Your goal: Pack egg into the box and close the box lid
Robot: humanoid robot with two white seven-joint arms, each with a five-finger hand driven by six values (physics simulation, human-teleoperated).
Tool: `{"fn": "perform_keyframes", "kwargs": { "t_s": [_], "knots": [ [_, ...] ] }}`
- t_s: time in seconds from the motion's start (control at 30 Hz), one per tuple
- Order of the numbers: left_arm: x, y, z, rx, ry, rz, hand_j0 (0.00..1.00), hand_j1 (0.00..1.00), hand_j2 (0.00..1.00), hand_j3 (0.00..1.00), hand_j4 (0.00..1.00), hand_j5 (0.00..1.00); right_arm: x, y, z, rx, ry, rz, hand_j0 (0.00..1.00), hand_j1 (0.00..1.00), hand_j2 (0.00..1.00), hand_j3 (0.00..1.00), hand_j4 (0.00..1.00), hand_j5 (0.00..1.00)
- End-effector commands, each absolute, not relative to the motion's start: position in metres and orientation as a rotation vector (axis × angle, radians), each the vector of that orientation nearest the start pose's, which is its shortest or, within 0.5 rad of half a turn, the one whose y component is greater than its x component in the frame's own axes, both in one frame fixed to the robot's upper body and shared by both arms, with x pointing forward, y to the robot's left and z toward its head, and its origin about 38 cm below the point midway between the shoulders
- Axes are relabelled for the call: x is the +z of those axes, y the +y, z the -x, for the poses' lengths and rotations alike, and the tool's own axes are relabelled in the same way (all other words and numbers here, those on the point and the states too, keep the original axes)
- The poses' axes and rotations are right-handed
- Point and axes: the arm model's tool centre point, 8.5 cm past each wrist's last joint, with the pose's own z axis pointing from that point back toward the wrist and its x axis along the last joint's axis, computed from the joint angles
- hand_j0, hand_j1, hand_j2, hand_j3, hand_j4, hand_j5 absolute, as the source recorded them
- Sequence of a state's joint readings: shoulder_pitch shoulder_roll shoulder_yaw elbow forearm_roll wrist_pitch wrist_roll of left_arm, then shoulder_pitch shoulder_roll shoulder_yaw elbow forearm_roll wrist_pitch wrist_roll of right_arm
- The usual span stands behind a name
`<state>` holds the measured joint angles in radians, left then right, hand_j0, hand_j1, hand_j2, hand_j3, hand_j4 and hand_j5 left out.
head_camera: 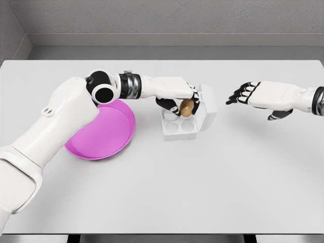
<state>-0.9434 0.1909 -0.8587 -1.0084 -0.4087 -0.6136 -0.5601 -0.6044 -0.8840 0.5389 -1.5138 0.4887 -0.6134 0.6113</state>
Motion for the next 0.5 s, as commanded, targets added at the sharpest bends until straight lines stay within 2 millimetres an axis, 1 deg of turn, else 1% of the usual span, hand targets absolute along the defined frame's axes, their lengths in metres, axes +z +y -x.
{"fn": "perform_keyframes", "kwargs": {
  "t_s": [0.0,0.03,0.13,0.47],
  "knots": [
    [0.1921,0.0592,-0.4938,2.890,2.143,-0.004,0.48,0.48,0.48,0.48,0.48,0.48,0.2282,-0.3257,-0.4233,2.223,-1.246,0.512,1.00,1.00,1.00,1.00,1.00,1.00],
    [0.1914,0.0577,-0.4938,2.891,2.145,-0.009,0.51,0.51,0.51,0.51,0.51,0.51,0.2282,-0.3257,-0.4233,2.223,-1.246,0.512,1.00,1.00,1.00,1.00,1.00,1.00],
    [0.1896,0.0592,-0.4952,2.900,2.150,-0.011,0.69,0.69,0.69,0.69,0.69,0.69,0.2282,-0.3257,-0.4233,2.223,-1.246,0.512,1.00,1.00,1.00,1.00,1.00,1.00],
    [0.1897,0.0591,-0.4953,2.898,2.152,-0.010,0.71,0.71,0.71,0.71,0.71,0.71,0.2277,-0.3255,-0.4232,2.224,-1.245,0.511,1.00,1.00,1.00,1.00,1.00,1.00]
  ]
}}
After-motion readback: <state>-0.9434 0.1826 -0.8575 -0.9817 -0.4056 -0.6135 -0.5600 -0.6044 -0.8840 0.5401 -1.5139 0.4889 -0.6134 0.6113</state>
